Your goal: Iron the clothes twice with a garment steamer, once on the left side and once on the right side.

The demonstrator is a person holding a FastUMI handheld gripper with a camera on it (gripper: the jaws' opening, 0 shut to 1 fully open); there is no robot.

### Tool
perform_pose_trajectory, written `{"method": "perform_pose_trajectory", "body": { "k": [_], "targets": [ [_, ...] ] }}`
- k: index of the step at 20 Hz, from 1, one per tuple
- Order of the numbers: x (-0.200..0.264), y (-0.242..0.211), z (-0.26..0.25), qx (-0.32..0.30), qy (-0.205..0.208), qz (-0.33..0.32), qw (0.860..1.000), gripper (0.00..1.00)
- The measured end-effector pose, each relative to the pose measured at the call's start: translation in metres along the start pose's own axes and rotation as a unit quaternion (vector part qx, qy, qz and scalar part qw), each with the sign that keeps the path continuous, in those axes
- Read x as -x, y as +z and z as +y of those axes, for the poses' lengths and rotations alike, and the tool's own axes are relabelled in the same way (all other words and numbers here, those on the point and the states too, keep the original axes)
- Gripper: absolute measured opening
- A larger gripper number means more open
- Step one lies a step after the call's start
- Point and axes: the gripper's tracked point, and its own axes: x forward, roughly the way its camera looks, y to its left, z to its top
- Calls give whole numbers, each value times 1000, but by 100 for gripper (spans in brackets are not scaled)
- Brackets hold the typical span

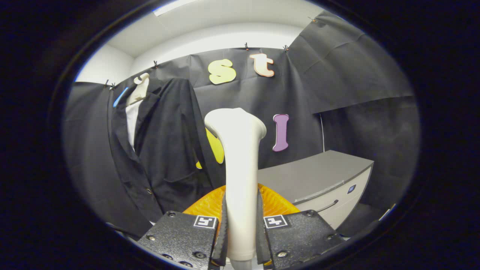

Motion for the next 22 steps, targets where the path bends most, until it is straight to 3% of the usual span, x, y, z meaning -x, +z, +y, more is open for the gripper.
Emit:
{"method": "perform_pose_trajectory", "body": {
  "k": [11, 17, 22],
  "targets": [
    [-4, 56, 70, 7, 32, -82, 996, 32],
    [-39, 84, 110, 11, 74, -113, 991, 32],
    [-71, 105, 142, 28, 85, -140, 986, 32]
  ]
}}
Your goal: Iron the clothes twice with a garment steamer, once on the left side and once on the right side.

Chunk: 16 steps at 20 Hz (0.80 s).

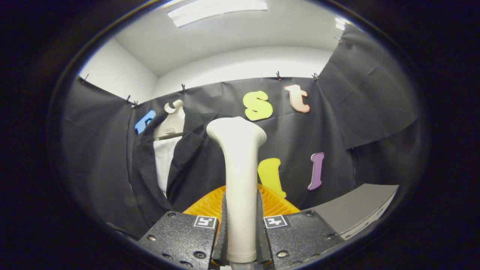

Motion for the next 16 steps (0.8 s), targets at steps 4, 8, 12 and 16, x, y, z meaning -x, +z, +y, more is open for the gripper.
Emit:
{"method": "perform_pose_trajectory", "body": {
  "k": [4, 8, 12, 16],
  "targets": [
    [-25, 19, 26, 30, 11, -36, 999, 33],
    [-36, 34, 53, 57, 17, -71, 996, 33],
    [-41, 17, 64, 64, 20, -54, 996, 32],
    [-32, -1, 58, 61, 15, -32, 998, 33]
  ]
}}
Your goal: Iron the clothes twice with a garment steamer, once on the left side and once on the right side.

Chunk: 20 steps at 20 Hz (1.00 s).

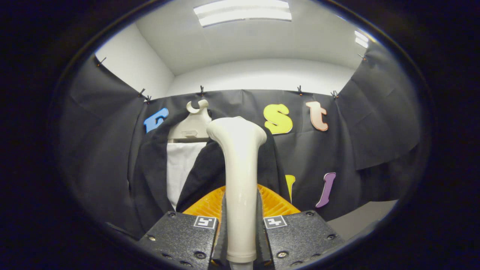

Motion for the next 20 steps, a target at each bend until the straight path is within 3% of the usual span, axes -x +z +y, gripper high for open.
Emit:
{"method": "perform_pose_trajectory", "body": {
  "k": [20],
  "targets": [
    [63, -93, -13, 23, 4, 104, 994, 32]
  ]
}}
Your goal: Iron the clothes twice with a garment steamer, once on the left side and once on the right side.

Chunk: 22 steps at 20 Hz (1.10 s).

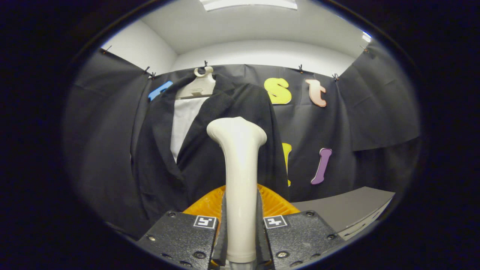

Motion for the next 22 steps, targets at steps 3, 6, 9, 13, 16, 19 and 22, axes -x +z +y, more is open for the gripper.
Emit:
{"method": "perform_pose_trajectory", "body": {
  "k": [3, 6, 9, 13, 16, 19, 22],
  "targets": [
    [10, -24, 1, 6, -1, 21, 1000, 32],
    [15, -44, 4, 11, 2, 41, 999, 33],
    [20, -55, 6, 18, 6, 52, 998, 33],
    [27, -77, 4, 26, 7, 70, 997, 33],
    [33, -94, 4, 28, 7, 87, 996, 33],
    [39, -110, 2, 34, 6, 102, 994, 33],
    [44, -126, 2, 36, 7, 119, 992, 33]
  ]
}}
